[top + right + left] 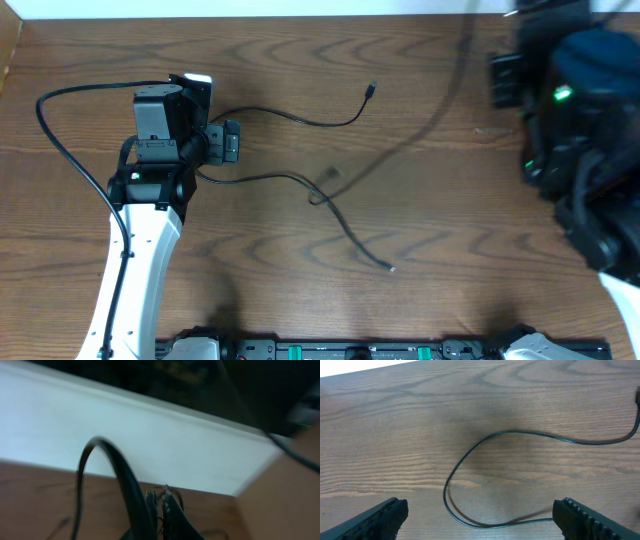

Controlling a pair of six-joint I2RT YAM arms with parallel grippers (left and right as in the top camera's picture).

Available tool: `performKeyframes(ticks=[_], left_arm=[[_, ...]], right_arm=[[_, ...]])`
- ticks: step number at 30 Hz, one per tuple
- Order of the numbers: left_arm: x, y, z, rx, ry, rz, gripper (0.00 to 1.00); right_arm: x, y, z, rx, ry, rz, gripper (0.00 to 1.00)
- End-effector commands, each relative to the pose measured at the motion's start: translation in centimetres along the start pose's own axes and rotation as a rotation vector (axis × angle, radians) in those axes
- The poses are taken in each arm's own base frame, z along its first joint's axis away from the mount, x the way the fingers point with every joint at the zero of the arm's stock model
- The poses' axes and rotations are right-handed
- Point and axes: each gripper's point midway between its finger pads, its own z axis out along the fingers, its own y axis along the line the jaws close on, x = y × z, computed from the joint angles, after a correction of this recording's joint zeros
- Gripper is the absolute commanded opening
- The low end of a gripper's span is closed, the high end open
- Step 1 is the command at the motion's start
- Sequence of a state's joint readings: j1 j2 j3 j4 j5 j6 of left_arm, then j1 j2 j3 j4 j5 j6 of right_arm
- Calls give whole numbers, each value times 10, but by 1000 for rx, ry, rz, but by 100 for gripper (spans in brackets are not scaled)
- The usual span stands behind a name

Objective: Untangle cables
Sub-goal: 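Lift and drag the black cable toward the right edge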

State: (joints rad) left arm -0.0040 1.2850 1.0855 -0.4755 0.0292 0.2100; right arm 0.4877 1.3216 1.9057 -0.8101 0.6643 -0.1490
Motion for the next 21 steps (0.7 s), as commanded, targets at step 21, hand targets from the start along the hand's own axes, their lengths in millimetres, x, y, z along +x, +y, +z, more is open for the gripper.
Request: performKeyframes(ticks=[21], left_arm=[[-6, -5, -2, 27, -13, -3, 98]], right_arm=[[-22, -282, -22, 835, -224, 184, 1]])
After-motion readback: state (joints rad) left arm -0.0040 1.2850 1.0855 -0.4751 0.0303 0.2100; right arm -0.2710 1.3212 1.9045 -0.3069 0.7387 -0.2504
